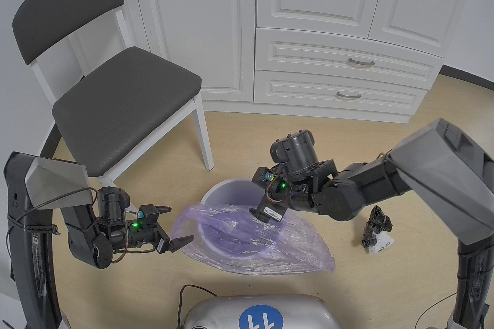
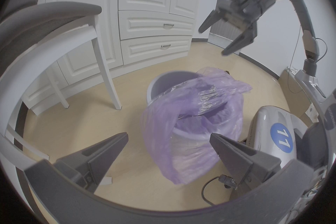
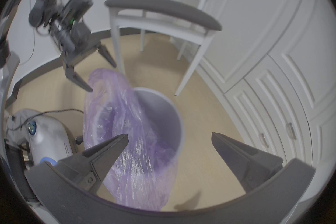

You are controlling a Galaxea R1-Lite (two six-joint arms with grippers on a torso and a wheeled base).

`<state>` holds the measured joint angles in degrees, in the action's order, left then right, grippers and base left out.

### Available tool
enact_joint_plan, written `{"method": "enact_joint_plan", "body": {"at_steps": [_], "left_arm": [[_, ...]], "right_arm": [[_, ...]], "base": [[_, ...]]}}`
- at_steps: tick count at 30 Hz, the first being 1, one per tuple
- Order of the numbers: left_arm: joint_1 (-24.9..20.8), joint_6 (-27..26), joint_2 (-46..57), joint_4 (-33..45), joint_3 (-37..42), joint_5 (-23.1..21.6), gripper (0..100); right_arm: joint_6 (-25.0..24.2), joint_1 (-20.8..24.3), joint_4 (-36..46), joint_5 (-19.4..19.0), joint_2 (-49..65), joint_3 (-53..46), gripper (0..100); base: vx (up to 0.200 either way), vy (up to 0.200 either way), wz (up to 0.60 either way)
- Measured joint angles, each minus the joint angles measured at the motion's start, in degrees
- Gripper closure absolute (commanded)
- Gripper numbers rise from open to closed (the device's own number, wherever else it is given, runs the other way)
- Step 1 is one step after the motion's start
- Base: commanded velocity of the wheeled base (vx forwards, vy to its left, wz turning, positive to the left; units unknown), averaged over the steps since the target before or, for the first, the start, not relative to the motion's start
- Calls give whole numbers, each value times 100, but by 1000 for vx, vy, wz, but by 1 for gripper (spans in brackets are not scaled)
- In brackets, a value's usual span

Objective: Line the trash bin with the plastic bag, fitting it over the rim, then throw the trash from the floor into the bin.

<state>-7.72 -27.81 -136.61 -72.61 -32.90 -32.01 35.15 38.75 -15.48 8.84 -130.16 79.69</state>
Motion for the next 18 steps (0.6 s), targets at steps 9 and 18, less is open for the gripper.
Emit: {"method": "enact_joint_plan", "body": {"at_steps": [9, 18], "left_arm": [[234, -145, 199, -15, 171, -127, 0], [268, -145, 224, -17, 168, -129, 0]], "right_arm": [[205, -118, 286, -266, -959, 761, 0], [199, -194, 396, -479, -1425, 1115, 0]], "base": [[0, 0, 0], [0, 0, 0]]}}
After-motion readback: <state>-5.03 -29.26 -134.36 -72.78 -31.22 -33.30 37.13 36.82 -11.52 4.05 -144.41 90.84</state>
